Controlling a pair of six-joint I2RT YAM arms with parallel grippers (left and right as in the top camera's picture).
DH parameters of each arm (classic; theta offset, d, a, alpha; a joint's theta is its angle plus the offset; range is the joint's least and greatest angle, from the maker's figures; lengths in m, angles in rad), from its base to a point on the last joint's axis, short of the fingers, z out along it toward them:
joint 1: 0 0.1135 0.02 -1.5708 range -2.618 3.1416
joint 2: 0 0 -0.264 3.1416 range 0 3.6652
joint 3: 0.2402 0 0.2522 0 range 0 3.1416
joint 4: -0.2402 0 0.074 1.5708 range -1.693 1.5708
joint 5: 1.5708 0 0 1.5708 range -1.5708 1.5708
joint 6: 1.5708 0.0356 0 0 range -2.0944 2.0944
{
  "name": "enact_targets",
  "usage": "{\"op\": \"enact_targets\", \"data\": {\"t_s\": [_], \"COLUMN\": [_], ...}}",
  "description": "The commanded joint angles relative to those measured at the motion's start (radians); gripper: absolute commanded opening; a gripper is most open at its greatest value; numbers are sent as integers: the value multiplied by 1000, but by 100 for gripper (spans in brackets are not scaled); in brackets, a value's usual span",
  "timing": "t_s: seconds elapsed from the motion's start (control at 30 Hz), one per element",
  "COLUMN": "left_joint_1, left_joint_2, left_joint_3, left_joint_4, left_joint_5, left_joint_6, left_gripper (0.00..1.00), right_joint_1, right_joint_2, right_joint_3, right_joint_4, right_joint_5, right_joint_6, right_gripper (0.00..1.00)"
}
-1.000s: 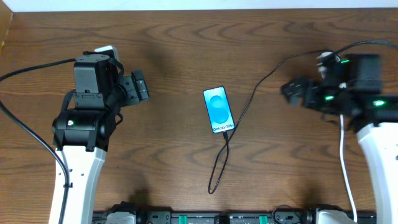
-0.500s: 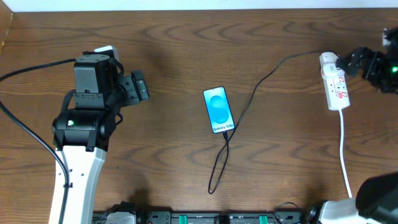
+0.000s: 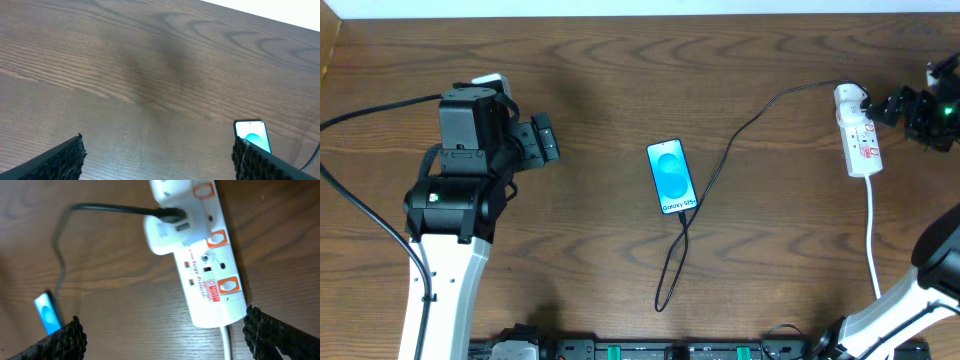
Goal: Plug charger to phone and switch on socket
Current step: 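Move the right gripper to the switch beside the white plug adapter, then press the power strip's orange switch down with the right gripper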
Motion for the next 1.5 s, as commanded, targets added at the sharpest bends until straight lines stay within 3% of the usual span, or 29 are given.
{"op": "enact_targets", "data": {"t_s": [0.0,0.5,1.47], "left_joint_1": [2,2,2], "left_joint_2": [4,4,4], "left_joint_3": [2,2,2], "left_joint_4": [-1,-1,-1], "left_joint_5": [-16,-16,-16], "left_joint_6": [16,16,16], "left_gripper": [93,93,93], "right_joint_1": [-2,21,73], "right_joint_2": [43,161,176], "right_joint_3": [21,12,-132], "right_joint_4": [11,135,293], "right_joint_5": [12,-62,-78], "right_joint_6": [-37,-177,-161], "right_gripper": [99,99,99]}}
